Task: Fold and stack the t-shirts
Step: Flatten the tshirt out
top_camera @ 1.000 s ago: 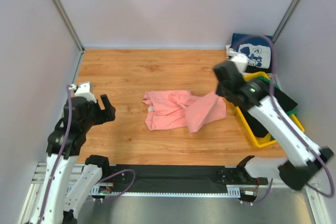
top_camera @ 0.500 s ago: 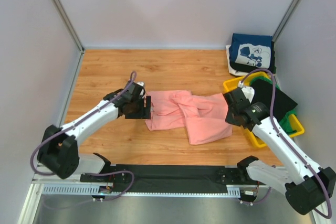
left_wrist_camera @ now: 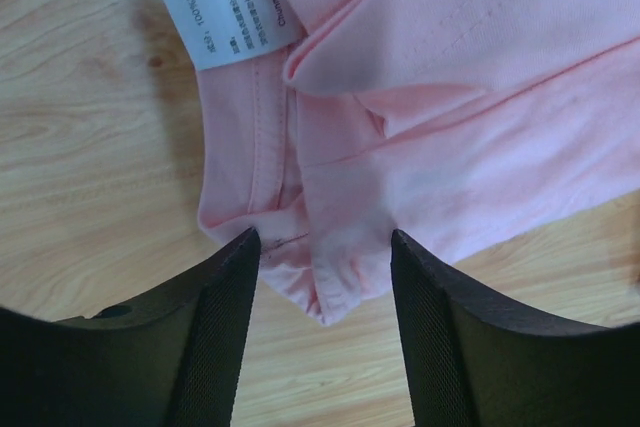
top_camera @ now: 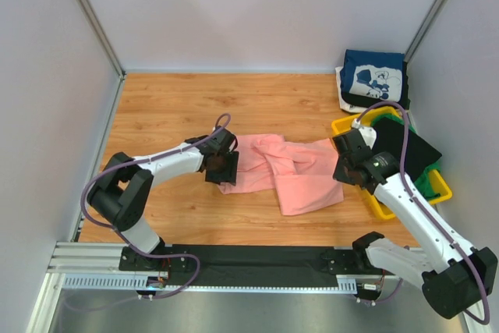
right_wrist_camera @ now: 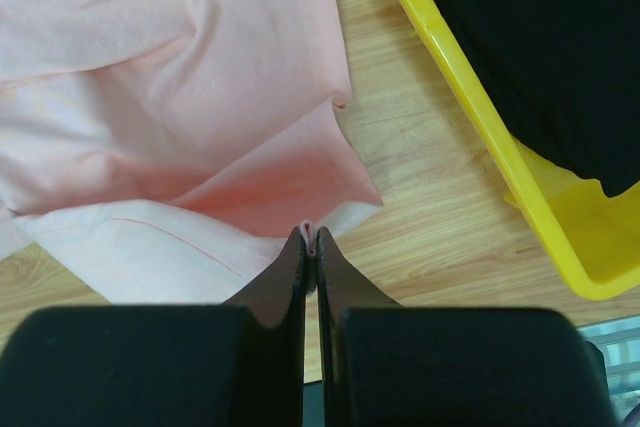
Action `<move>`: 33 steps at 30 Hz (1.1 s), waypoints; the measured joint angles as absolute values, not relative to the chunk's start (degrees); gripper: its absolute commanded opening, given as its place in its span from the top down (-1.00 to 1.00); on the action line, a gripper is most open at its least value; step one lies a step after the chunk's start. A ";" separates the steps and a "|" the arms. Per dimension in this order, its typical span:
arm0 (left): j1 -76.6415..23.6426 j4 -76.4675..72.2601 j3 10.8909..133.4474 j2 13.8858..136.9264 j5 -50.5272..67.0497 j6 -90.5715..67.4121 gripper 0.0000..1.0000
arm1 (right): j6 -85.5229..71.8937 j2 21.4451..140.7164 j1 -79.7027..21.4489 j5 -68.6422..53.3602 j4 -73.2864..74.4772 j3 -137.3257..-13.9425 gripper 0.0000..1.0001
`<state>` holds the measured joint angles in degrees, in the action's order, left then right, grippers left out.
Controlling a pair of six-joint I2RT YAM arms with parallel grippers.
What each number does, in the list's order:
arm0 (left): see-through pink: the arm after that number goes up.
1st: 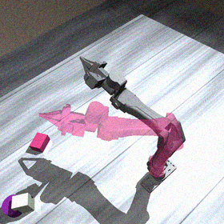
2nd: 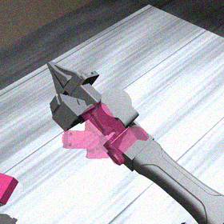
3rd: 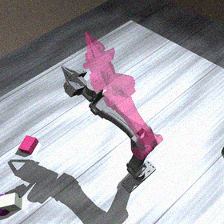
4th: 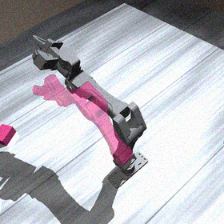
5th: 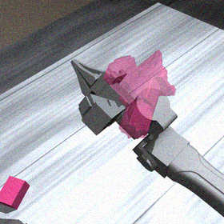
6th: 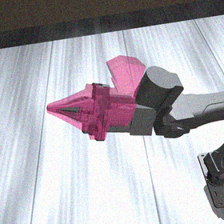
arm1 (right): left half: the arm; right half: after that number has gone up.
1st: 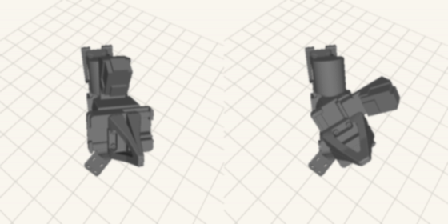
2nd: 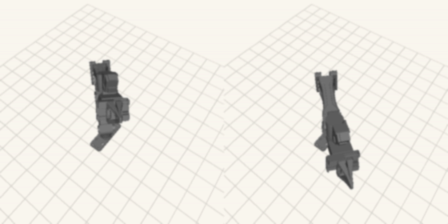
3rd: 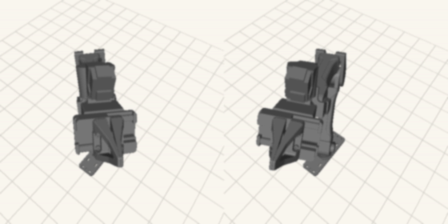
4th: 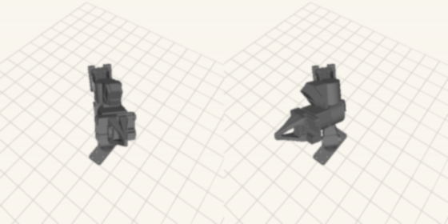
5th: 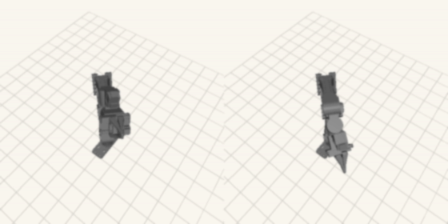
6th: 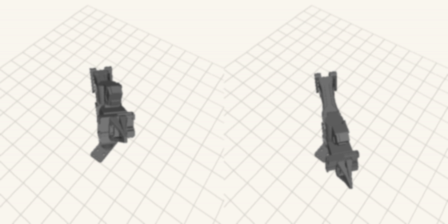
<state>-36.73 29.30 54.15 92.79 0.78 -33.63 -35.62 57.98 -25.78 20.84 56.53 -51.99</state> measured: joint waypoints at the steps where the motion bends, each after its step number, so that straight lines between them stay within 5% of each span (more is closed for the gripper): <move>1: -36.71 28.99 54.54 93.67 0.71 -33.65 -0.22 | -35.46 58.00 -25.65 20.82 56.40 -51.99 0.99; 10: -37.69 27.44 56.40 95.07 -0.03 -33.82 0.02 | -34.15 58.13 -24.29 20.51 56.01 -51.66 0.99; 14: -38.81 27.42 57.45 95.11 -1.26 -34.06 0.49 | -33.69 58.46 -23.97 20.43 55.83 -51.66 0.99; 19: -39.33 27.24 58.15 96.95 -1.83 -34.11 0.77 | -33.12 59.22 -23.51 20.16 55.57 -51.66 0.99; 20: -39.33 27.20 58.19 97.58 -1.83 -34.22 1.00 | -33.08 59.27 -23.38 19.99 55.48 -51.66 1.00; 28: -39.38 34.52 61.34 93.19 -6.37 -32.34 1.00 | -32.69 59.16 -22.74 16.45 56.90 -55.22 0.99; 33: -39.40 46.70 81.34 79.31 -13.23 -27.92 1.00 | -31.73 59.09 -22.68 14.13 61.04 -76.09 1.00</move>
<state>-39.40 46.70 81.34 79.31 -13.23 -27.92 -31.73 59.09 -22.68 14.13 61.04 -76.09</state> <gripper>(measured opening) 0.007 0.015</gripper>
